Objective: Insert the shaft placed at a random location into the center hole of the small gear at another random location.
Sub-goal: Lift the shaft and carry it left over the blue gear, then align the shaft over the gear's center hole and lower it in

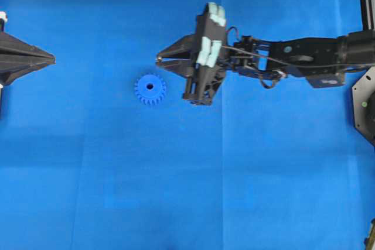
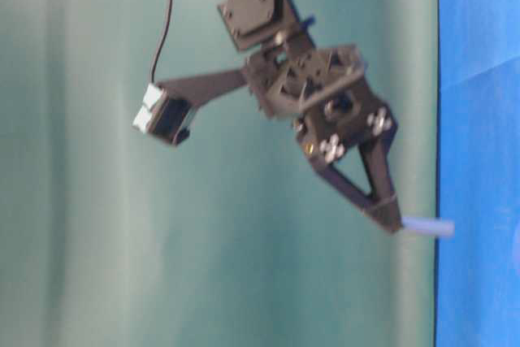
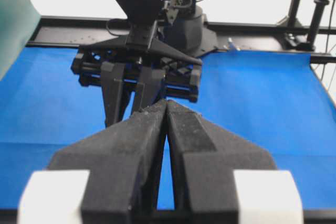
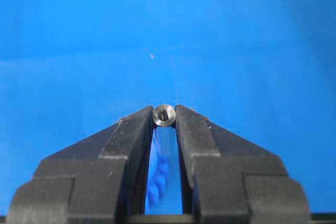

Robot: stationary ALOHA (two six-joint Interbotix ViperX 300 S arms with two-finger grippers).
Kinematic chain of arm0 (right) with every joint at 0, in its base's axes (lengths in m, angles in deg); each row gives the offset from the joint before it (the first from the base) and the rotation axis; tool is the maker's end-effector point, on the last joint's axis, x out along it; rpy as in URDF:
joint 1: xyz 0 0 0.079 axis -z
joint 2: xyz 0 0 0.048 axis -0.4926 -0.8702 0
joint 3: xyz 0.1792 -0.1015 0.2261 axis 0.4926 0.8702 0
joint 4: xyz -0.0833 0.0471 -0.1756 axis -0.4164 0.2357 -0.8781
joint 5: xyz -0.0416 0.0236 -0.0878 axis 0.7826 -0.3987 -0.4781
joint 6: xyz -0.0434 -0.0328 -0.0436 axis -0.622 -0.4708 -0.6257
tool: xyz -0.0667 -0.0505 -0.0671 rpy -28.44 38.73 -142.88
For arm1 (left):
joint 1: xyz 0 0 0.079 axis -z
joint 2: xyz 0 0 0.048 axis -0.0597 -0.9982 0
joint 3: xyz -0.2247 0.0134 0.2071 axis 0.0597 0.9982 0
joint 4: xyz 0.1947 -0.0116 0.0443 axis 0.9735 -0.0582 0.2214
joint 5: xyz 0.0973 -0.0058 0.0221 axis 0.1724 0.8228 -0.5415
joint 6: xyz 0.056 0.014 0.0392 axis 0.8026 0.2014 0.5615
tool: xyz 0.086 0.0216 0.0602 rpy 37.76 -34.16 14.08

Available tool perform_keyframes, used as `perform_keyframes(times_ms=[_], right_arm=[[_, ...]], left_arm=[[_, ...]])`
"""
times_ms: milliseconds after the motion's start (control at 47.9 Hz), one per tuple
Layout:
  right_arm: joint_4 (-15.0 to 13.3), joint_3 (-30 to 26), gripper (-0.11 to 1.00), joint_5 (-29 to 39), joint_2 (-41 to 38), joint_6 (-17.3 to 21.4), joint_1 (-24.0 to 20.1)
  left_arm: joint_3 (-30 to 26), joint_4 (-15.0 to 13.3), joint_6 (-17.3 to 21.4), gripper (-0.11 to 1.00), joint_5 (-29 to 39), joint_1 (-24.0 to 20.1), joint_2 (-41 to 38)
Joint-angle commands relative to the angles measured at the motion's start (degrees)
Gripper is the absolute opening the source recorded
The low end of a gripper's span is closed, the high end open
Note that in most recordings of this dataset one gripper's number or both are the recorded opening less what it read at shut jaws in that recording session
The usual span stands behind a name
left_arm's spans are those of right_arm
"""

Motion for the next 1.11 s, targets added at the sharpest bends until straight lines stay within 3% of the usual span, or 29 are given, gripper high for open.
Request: perform_keyframes(times_ms=[0, 501, 1085], right_arm=[[-0.2, -2.9, 0.04, 0.0, 0.1, -0.1, -0.7], [-0.3, -4.0, 0.04, 0.0, -1.0, -0.1, -1.6], [1.6, -4.2, 0.03, -0.8, -6.2, 0.8, -3.4]], left_arm=[[-0.5, 0.0, -0.1, 0.0, -0.2, -0.1, -0.3], [-0.6, 0.0, -0.1, 0.0, -0.3, -0.1, -0.1], [-0.5, 0.0, -0.1, 0.0, -0.4, -0.1, -0.1]])
